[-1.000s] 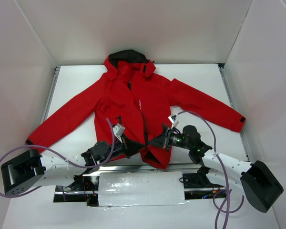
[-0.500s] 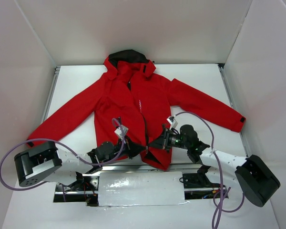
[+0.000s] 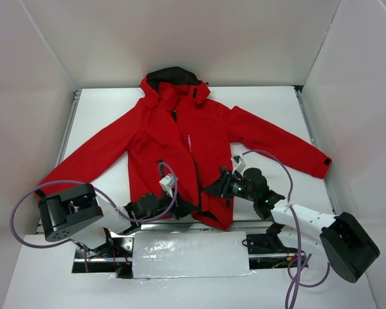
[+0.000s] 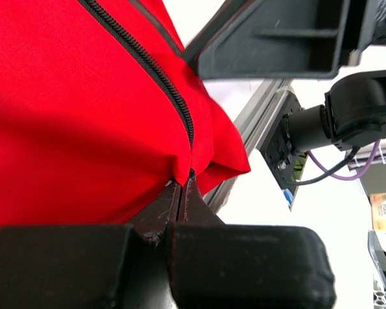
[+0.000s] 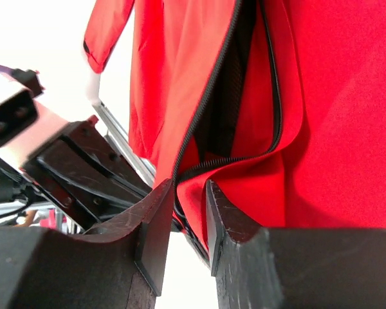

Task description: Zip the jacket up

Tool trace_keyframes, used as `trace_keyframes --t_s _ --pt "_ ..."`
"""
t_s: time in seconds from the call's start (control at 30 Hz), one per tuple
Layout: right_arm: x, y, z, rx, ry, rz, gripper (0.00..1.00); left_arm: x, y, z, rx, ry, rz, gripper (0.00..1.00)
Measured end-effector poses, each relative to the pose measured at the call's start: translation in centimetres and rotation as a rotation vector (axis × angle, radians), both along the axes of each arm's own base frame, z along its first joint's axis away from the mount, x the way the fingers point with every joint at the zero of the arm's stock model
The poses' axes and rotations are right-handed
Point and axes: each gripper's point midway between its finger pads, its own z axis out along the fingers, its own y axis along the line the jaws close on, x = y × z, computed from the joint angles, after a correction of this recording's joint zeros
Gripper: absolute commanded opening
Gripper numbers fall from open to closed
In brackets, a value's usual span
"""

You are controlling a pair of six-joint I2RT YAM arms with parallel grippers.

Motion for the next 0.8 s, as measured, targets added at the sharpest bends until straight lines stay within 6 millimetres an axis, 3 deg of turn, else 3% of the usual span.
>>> trace_keyframes --t_s 0.1,0.27,0.53,0.57,0.7,0.8 --pt "0.2 -0.1 0.5 0.000 -0.020 -0.010 0.36 -0.2 -0.2 -0.2 -0.004 0.007 -0.013 0.00" --pt "-0.1 -0.5 1.2 -0.006 -0.041 -0.012 0.48 -0.4 -0.3 0.0 -0.015 0.012 -0.021 0.00" --pt "-1.6 -0.8 4.7 -0.015 -0.121 -0.015 0.58 -0.6 -0.4 0.1 -0.022 0.025 -0.033 0.00" --pt "-1.9 -1.0 4.6 -0.021 -0.117 -0.019 0.67 -0.6 -0.4 0.1 -0.022 0.026 -0.035 0.00" --pt "-3.4 -1.1 3.5 -0.052 -0.078 -0.001 0.67 -0.7 -0.5 0.1 -0.022 0.027 -0.043 0.00" --pt "-5.7 -0.6 1.3 -0.067 -0.020 0.052 0.64 -0.7 -0.7 0.3 -0.027 0.025 -0.045 0.00"
